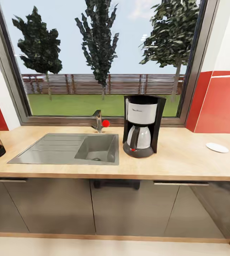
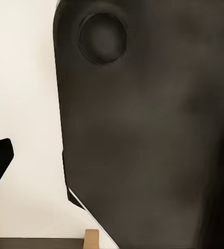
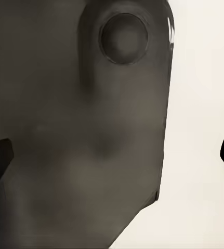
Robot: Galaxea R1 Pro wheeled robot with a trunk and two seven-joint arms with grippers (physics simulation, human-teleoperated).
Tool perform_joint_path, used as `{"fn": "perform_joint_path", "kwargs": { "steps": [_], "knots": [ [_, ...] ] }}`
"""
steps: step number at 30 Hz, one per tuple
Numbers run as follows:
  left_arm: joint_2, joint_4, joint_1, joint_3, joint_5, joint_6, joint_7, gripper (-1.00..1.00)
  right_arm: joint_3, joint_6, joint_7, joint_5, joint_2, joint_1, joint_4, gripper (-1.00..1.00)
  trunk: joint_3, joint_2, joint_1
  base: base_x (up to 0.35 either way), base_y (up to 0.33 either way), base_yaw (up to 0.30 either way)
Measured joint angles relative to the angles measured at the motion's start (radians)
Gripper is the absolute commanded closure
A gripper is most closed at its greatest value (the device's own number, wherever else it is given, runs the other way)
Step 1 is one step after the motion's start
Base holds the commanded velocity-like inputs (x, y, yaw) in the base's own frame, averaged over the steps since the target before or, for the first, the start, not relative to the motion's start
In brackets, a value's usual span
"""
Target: Set up a coffee station on the kitchen countertop: keep the coffee maker on the countertop, move the bottle of coffee from the kitchen shelf to the counter next to the coffee maker, place a paper coffee filter on top of the coffee maker, put the saucer next to the coffee maker with the coffee cup on the saucer, and place the electric kettle next to the coffee maker.
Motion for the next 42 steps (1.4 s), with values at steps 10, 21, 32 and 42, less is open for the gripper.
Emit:
{"fn": "perform_joint_path", "kwargs": {
  "steps": [10,21,32,42],
  "knots": [
    [-0.005,-0.007,0.006,-0.006,0.004,0.001,-0.003,-1.00,0.001,0.012,0.000,0.004,0.018,0.000,-0.004,-1.00,0.000,0.000,0.000,0.000,0.000,0.000],
    [-0.005,-0.007,0.006,-0.006,0.004,0.001,-0.003,-1.00,0.001,0.012,0.000,0.004,0.018,0.000,-0.004,-1.00,0.000,0.000,0.000,0.000,0.000,0.000],
    [-0.020,-0.045,0.033,0.008,0.008,-0.005,-0.002,-1.00,0.000,-0.013,-0.001,0.003,-0.022,-0.040,-0.045,-1.00,0.000,0.000,0.000,0.000,0.000,0.000],
    [-0.020,-0.398,0.039,0.019,0.009,-0.009,-0.001,-1.00,0.001,-0.019,-0.001,0.003,-0.065,-0.294,-0.348,-1.00,0.001,0.000,0.000,0.000,0.000,0.000]
  ]
}}
